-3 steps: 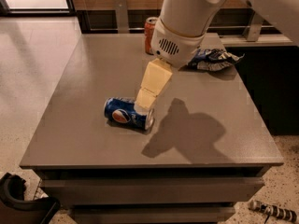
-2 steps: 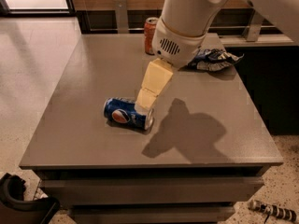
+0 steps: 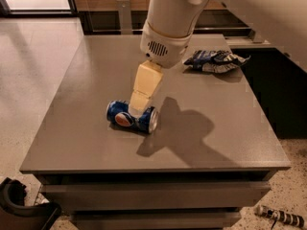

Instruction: Place pepsi can upright

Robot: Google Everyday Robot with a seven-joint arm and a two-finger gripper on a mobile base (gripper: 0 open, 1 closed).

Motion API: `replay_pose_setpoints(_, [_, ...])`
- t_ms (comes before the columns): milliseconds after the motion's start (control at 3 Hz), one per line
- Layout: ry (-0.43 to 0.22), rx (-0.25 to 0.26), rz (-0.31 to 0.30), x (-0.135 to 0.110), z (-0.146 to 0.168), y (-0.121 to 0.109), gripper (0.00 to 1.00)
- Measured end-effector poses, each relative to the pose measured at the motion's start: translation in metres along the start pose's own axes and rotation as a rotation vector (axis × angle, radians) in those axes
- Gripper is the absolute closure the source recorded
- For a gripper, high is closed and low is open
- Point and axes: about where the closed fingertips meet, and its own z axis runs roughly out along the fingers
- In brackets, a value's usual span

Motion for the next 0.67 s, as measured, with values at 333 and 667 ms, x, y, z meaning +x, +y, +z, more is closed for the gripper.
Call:
replay_pose_setpoints(333, [0.023, -0.013, -0.048, -0.017, 0.014, 0.001, 0.00])
replay_pose_setpoints(667, [0.057, -0.023, -0.062, -0.027, 0.031, 0.010, 0.00])
